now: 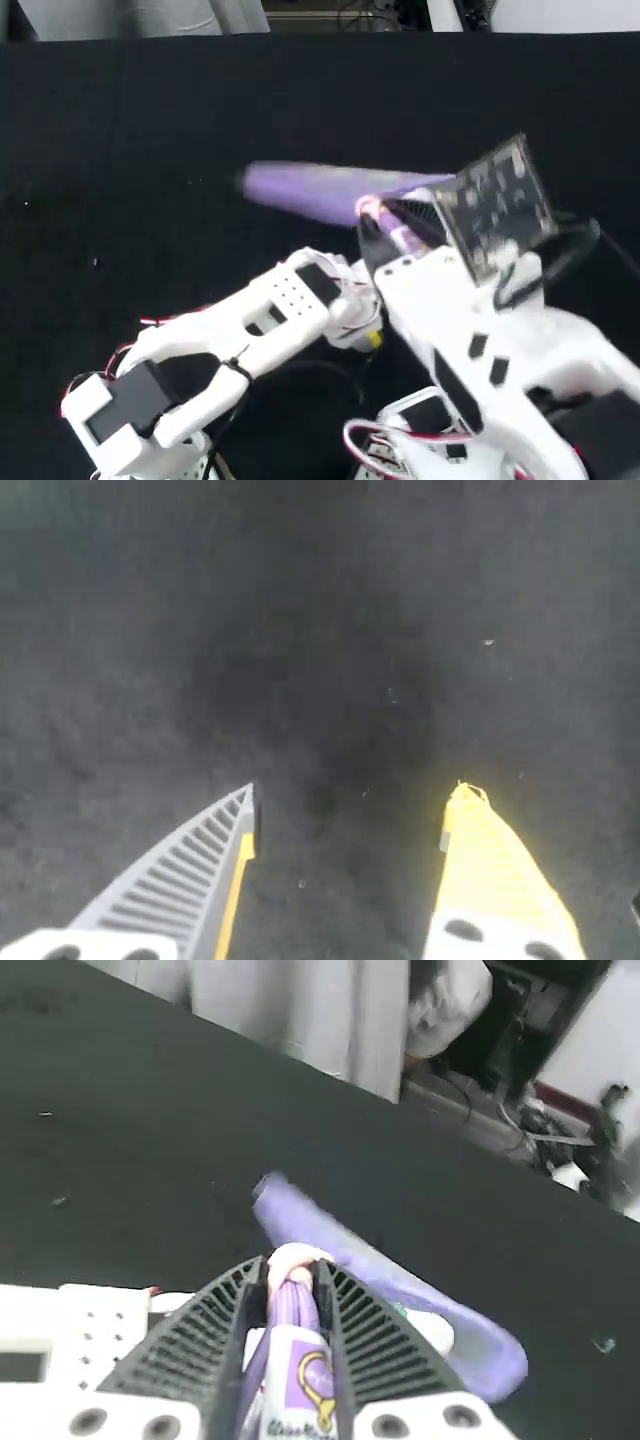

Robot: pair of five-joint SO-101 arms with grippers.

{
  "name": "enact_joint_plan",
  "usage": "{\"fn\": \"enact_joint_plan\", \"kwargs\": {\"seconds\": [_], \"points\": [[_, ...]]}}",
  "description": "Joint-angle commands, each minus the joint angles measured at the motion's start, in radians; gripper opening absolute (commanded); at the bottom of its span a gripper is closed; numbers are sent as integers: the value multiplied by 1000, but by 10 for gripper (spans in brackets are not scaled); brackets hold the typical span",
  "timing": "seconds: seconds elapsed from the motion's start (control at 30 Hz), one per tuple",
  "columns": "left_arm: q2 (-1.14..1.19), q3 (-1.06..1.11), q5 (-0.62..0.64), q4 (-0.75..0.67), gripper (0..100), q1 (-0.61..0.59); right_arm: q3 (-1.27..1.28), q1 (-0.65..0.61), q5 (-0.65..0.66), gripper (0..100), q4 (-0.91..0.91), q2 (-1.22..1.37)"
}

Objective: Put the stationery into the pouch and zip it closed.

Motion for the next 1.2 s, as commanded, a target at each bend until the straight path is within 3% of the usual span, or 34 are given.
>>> {"fn": "enact_joint_plan", "kwargs": {"seconds": [0.0,0.23,0.3,0.67,0.87,1.17], "points": [[-28,45,-8,-26,296,1,104,5,55,11,20,-81],[-38,131,-9,-20,296,-1,398,46,74,11,-91,-214],[-38,116,-9,44,296,2,464,64,74,11,-130,-240],[-38,-104,-201,677,296,-1,588,178,75,11,-244,-260],[-37,-82,-404,999,296,-2,599,178,75,11,-249,-262],[-37,70,-505,1003,295,-139,599,178,74,11,-245,-262]]}}
